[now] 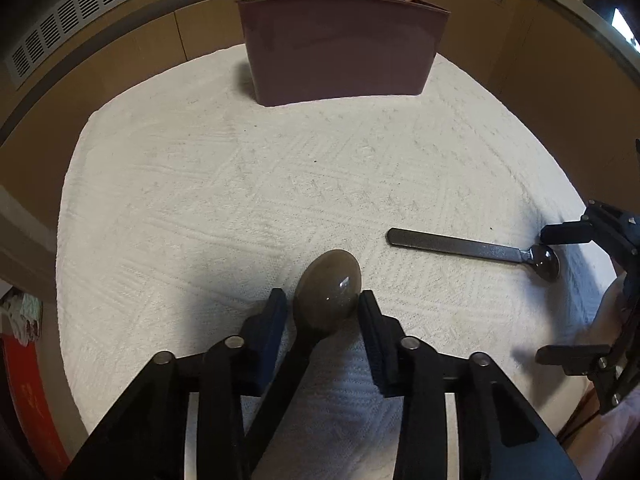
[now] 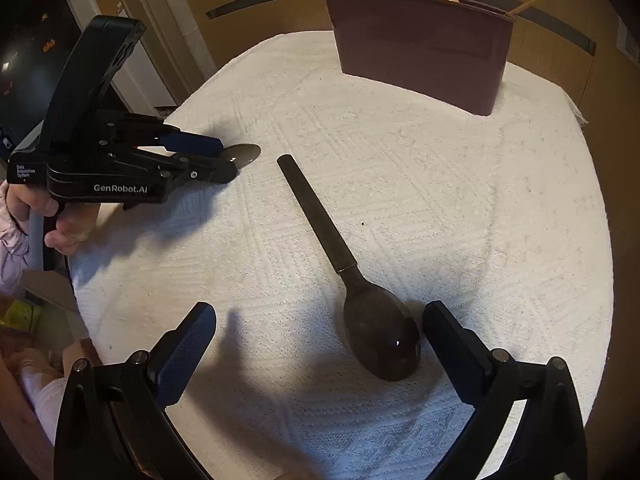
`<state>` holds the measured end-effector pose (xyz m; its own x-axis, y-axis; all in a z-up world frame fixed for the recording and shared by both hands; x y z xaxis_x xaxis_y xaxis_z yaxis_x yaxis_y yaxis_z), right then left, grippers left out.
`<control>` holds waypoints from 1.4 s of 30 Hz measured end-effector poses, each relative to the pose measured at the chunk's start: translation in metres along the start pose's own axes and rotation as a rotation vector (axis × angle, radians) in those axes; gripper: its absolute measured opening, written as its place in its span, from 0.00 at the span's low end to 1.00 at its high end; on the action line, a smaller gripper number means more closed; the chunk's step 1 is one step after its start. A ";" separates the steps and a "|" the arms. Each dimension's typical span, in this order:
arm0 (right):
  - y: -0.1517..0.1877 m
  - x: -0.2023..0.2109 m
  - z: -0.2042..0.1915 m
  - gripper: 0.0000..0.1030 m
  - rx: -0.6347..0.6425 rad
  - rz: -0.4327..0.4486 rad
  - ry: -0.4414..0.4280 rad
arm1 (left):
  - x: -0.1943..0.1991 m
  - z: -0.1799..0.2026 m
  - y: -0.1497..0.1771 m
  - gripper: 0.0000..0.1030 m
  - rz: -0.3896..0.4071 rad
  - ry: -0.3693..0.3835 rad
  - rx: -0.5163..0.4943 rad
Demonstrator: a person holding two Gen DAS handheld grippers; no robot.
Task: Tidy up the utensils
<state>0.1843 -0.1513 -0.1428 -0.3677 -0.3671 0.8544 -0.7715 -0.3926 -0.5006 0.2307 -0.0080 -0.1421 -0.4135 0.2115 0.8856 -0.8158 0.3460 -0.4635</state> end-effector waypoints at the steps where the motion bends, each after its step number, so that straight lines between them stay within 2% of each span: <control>1: -0.002 0.002 0.001 0.94 0.013 0.005 0.024 | 0.001 -0.001 0.001 0.33 0.004 -0.008 -0.001; 2: -0.004 0.004 0.002 0.90 0.024 0.012 0.041 | 0.003 -0.001 0.002 0.33 0.016 -0.020 -0.004; 4: -0.013 0.009 0.003 0.74 0.056 0.037 0.079 | 0.009 0.000 0.002 0.33 0.059 -0.037 -0.001; 5: -0.017 0.011 0.005 0.71 0.070 0.047 0.095 | 0.016 -0.001 0.000 0.33 0.100 -0.040 0.015; 9: -0.038 0.009 0.000 0.45 0.157 0.056 0.104 | 0.049 -0.019 -0.005 0.33 0.226 -0.002 0.167; 12: -0.053 -0.004 -0.009 0.37 0.230 0.031 0.078 | 0.074 -0.039 -0.011 0.33 0.323 0.037 0.306; 14: -0.058 -0.013 -0.015 0.36 0.267 0.005 0.065 | 0.091 -0.051 -0.014 0.33 0.378 0.076 0.381; 17: -0.061 -0.030 -0.016 0.32 0.295 -0.047 0.063 | 0.103 -0.055 -0.021 0.33 0.423 0.086 0.415; 18: -0.060 -0.034 -0.015 0.23 0.289 -0.067 0.059 | 0.107 -0.056 -0.022 0.33 0.433 0.086 0.416; 21: -0.059 -0.031 -0.015 0.11 0.250 -0.068 0.047 | 0.112 -0.056 -0.025 0.33 0.450 0.110 0.427; 25: -0.052 -0.008 -0.013 0.10 0.195 -0.001 0.057 | 0.110 -0.047 -0.031 0.32 0.454 0.143 0.423; 30: -0.052 0.039 0.008 0.10 0.060 0.124 0.055 | 0.113 -0.027 -0.040 0.32 0.444 0.203 0.383; 35: -0.060 0.083 0.032 0.10 -0.047 0.262 0.110 | 0.120 -0.009 -0.057 0.32 0.462 0.245 0.358; 39: -0.084 0.101 0.042 0.09 -0.120 0.352 0.106 | 0.129 0.001 -0.074 0.32 0.491 0.260 0.332; 42: -0.102 0.118 0.048 0.05 -0.135 0.426 0.111 | 0.139 0.005 -0.094 0.29 0.528 0.261 0.305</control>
<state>0.2443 -0.1952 0.0022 -0.7143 -0.3768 0.5897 -0.5975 -0.1103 -0.7942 0.2479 -0.0157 0.0243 -0.7086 0.5099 0.4878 -0.6244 -0.1310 -0.7700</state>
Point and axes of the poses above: each gripper's, at about its wrist camera, not at the fingertips, and x roughly against the way its jaws point, z to its right, y to its underside, the point moved 8 cm from there along -x, roughly the way its jaws point, and after that the axes turned 1 degree about z, right-handed, at the moved point
